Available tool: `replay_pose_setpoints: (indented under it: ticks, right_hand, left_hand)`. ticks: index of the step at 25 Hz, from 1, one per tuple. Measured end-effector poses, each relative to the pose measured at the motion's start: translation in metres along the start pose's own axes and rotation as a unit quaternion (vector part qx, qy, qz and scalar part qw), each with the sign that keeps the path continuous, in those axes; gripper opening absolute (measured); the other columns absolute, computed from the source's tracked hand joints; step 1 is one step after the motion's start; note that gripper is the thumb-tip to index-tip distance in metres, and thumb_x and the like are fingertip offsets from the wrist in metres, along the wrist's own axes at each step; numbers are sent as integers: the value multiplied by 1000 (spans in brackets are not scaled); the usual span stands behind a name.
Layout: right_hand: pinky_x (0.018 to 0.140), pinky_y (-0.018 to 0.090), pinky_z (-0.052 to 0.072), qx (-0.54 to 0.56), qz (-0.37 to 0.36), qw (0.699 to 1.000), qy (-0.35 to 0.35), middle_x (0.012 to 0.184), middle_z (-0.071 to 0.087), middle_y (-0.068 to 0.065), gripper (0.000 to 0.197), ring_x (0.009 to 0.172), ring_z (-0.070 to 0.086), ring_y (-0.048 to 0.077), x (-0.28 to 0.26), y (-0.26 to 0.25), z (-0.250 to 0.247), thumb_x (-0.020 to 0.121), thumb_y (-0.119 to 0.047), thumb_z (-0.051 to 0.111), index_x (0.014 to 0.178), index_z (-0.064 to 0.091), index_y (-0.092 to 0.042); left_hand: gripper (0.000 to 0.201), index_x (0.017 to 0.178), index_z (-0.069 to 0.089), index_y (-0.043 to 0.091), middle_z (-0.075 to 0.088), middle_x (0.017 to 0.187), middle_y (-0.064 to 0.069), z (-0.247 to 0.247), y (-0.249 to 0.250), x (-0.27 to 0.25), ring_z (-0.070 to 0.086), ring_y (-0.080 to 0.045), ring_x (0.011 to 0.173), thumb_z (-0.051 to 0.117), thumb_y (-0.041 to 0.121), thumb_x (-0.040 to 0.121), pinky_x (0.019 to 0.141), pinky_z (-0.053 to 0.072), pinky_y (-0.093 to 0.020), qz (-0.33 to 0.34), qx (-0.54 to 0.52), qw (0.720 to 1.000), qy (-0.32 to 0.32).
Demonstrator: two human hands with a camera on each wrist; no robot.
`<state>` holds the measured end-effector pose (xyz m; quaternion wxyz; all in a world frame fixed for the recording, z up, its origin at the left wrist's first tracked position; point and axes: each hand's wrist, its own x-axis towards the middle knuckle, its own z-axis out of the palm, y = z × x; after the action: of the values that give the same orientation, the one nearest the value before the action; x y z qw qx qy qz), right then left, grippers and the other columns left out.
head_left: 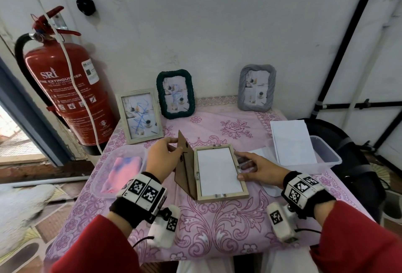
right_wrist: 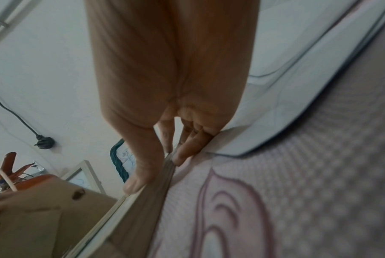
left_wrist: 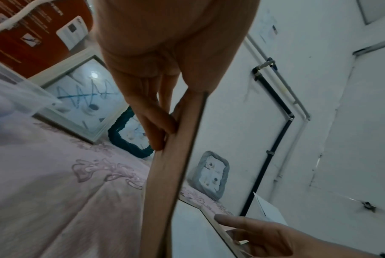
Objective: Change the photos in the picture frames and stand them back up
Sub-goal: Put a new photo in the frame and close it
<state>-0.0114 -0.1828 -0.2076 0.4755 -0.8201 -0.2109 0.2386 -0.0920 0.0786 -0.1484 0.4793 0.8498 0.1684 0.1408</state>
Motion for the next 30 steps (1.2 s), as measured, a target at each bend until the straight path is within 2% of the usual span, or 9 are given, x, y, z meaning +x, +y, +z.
replay_pose_setpoints:
  ticks: [3,5,9,12,19,21,24,28,30]
  right_hand:
    - [74,3,45,-6,-1,1000,0,117,47,3,79,98,48,11,-1,-1,0,77,-6,74,143,32,-16]
    - [73,2,44,-4,-2,1000,0,119,47,6,78,98,48,12,-2,-1,0,77,-5,73,143,32,-15]
    - [71,1,43,1,-3,1000,2,118,46,8,78,97,46,11,-2,-2,0,77,-2,72,143,32,-12]
    - [71,1,44,12,-2,1000,0,115,44,6,78,94,46,10,-2,-2,1,77,1,71,143,32,-11]
    - [70,1,43,-1,1,1000,1,118,45,4,78,97,47,10,0,1,0,78,-4,72,144,32,-14]
    - [72,2,44,-1,1,1000,3,119,46,4,78,100,47,11,0,2,1,78,-4,72,144,31,-14]
    - [72,4,44,-3,-1,1000,5,119,46,4,78,99,46,11,2,4,1,78,-4,72,144,32,-14]
    - [71,4,44,-2,-6,1000,4,117,45,3,78,96,45,10,3,6,1,78,-4,72,144,31,-14]
    - [73,5,44,-13,-8,1000,3,118,45,3,78,100,46,11,4,7,1,79,-6,72,144,30,-15]
  left_hand:
    - [28,117,58,11,62,84,-2,-2,12,-1,60,-17,70,54,14,89,66,51,-30,74,3,994,78]
    - [28,117,58,12,61,82,0,-3,18,-1,60,-17,71,55,12,90,68,52,-34,91,-43,989,107]
    - [24,113,56,15,59,77,-1,3,19,-4,60,-15,68,57,8,89,46,51,-25,39,-142,989,27]
    - [23,110,54,13,62,78,-7,13,14,-6,63,-15,66,58,5,89,40,50,-20,-3,-184,982,-31]
    - [28,110,56,-1,64,76,-12,31,-3,-9,67,-11,57,64,-1,83,44,54,-25,-68,-214,969,-103]
    - [31,112,56,-2,63,76,-10,35,-6,-10,66,-12,61,65,0,83,46,55,-24,-75,-203,968,-122]
    - [31,111,59,0,62,74,-4,41,-10,-10,65,-3,58,68,1,81,50,54,-18,-69,-157,973,-155]
    - [25,103,64,5,62,71,2,44,-14,-9,57,5,48,71,4,79,44,44,-9,-52,-68,984,-159]
    - [28,106,66,1,71,87,-8,46,-17,-10,62,3,60,70,4,79,60,52,-13,-40,-47,983,-174]
